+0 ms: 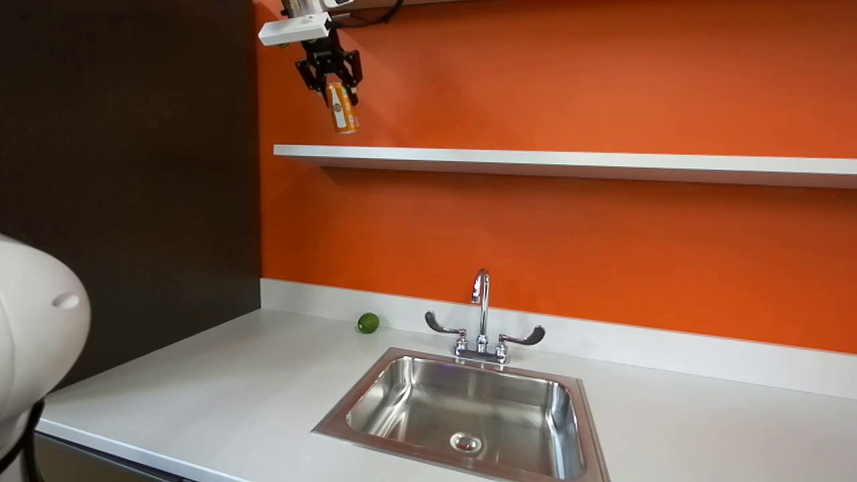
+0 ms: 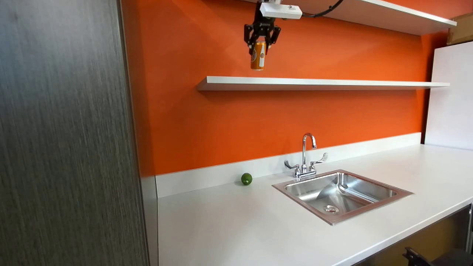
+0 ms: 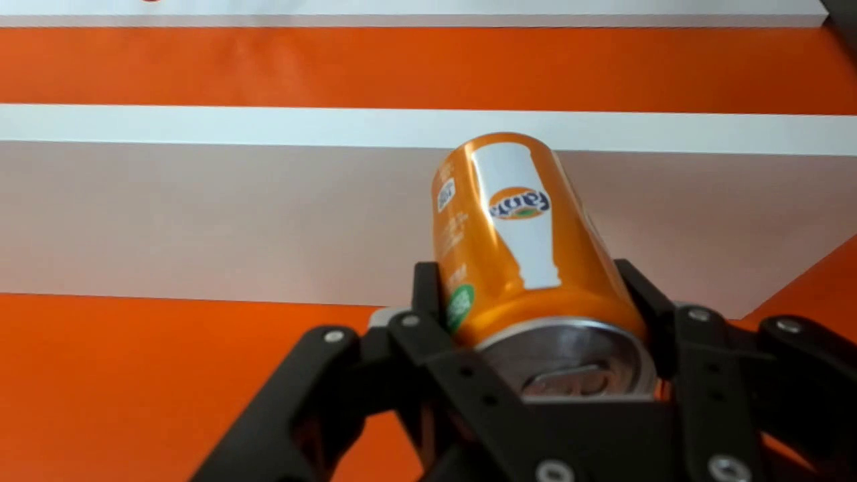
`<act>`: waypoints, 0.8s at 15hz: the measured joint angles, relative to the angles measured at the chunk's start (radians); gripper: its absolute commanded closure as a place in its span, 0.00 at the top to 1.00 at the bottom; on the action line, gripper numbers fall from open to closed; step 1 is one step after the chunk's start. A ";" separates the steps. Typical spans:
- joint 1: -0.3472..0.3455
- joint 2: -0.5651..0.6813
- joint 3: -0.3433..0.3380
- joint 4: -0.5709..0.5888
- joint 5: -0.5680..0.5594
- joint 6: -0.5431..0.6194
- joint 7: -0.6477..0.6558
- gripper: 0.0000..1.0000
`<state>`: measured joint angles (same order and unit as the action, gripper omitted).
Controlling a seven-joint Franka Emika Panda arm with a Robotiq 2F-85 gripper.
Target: Place the can of fanta on the left side of the bottom shelf
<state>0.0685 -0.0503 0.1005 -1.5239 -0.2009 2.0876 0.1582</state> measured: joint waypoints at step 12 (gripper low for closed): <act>0.005 0.236 -0.015 0.306 0.000 -0.138 0.000 0.38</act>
<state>0.0738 0.1862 0.0859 -1.2174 -0.2010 1.9499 0.1582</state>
